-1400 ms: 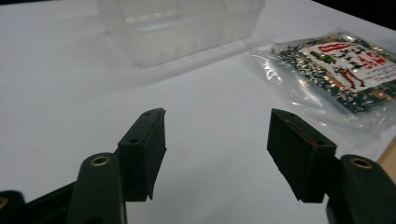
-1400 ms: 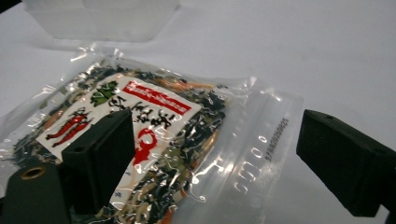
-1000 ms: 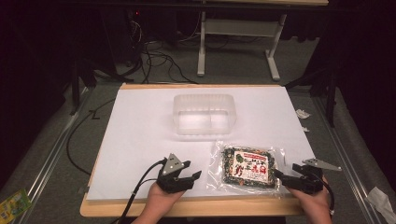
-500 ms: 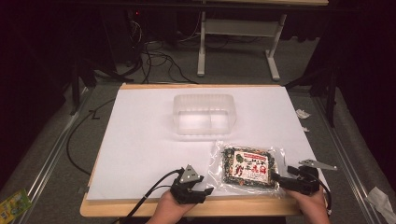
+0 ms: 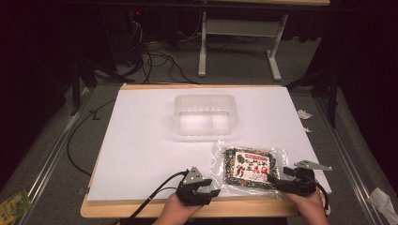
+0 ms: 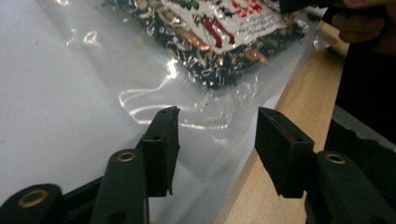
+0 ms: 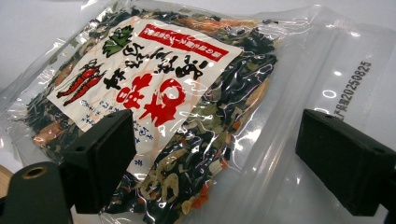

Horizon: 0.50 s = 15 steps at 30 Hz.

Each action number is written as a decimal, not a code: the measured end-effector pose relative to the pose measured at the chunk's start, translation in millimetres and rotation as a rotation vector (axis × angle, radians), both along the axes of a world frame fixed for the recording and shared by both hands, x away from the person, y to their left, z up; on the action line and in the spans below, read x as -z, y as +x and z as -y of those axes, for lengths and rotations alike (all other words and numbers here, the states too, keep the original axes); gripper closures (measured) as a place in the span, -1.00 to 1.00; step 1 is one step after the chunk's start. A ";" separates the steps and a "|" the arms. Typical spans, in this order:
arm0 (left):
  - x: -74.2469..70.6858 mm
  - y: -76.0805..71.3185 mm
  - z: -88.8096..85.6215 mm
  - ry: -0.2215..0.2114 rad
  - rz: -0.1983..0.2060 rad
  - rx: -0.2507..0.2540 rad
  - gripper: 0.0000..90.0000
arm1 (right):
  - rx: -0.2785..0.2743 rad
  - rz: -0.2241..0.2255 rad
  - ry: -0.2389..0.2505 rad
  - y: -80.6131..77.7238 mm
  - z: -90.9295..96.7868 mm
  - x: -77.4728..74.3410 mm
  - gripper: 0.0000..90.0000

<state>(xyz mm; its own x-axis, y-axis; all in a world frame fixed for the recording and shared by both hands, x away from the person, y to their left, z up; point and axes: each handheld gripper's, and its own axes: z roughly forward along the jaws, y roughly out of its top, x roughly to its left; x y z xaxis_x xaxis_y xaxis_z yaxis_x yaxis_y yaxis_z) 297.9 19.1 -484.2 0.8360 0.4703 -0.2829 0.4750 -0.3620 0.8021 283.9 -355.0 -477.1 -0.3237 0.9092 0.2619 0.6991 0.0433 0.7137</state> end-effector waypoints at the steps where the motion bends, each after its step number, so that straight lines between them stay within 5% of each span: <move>1: -0.9 0.2 -0.2 -0.006 -0.003 -0.006 0.16 | -0.001 0.001 -0.001 0.0 0.0 0.1 -0.73; 6: -3.6 -2.3 -6.0 0.042 0.024 -0.082 0.00 | -0.003 0.001 0.002 -0.3 1.0 0.1 -0.72; 9: 0.8 -6.2 -7.3 0.090 0.018 -0.075 -0.17 | -0.004 -0.001 0.003 -0.4 1.5 -0.1 -0.71; 15: 3.1 -10.3 -1.7 0.067 0.004 -0.050 -0.16 | -0.004 0.000 0.008 -0.5 2.1 0.0 -0.71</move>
<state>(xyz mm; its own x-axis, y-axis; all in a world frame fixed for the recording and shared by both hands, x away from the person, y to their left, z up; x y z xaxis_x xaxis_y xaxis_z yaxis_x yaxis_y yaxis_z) 287.6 20.8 -487.4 0.8123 0.5288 -0.2459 0.4903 -0.3911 0.7789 283.4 -357.1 -477.1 -0.3276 0.9056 0.2694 0.6992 0.0406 0.7138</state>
